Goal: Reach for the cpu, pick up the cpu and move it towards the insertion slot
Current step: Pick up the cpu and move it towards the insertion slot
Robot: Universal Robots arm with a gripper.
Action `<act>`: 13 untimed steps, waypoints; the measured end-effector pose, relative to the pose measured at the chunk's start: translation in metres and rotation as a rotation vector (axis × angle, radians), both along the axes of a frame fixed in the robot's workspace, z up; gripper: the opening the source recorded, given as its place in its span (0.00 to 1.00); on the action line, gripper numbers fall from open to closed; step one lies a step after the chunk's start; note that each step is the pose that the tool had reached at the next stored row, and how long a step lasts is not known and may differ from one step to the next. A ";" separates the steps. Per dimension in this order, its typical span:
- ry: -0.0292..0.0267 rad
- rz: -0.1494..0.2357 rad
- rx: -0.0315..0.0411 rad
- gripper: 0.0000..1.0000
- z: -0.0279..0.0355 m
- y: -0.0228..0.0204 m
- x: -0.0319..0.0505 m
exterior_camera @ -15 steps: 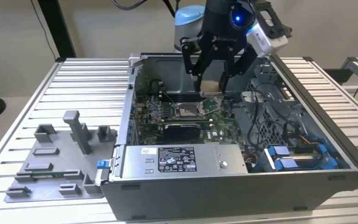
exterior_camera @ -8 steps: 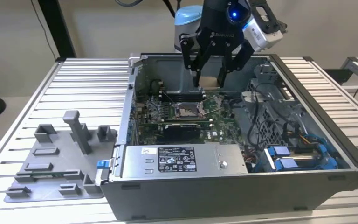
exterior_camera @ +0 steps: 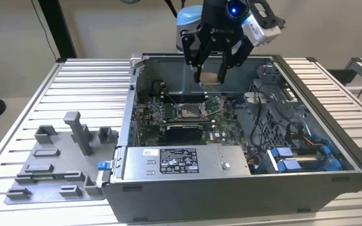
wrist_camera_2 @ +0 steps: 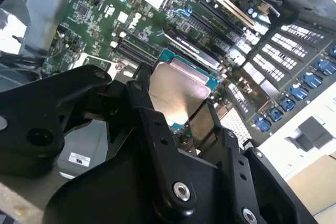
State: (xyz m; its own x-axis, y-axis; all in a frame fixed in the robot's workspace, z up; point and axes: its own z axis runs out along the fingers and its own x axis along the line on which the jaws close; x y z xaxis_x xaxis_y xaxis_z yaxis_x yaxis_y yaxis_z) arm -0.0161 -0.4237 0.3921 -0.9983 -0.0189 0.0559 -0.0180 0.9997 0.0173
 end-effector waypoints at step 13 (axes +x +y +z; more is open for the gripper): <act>0.0000 0.000 0.0000 0.00 0.0000 0.0074 0.0000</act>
State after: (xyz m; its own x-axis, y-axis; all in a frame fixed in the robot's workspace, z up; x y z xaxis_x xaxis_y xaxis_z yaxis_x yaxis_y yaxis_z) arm -0.0161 -0.4164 0.3921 -0.9983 -0.0189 0.0558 -0.0180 0.9997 0.0174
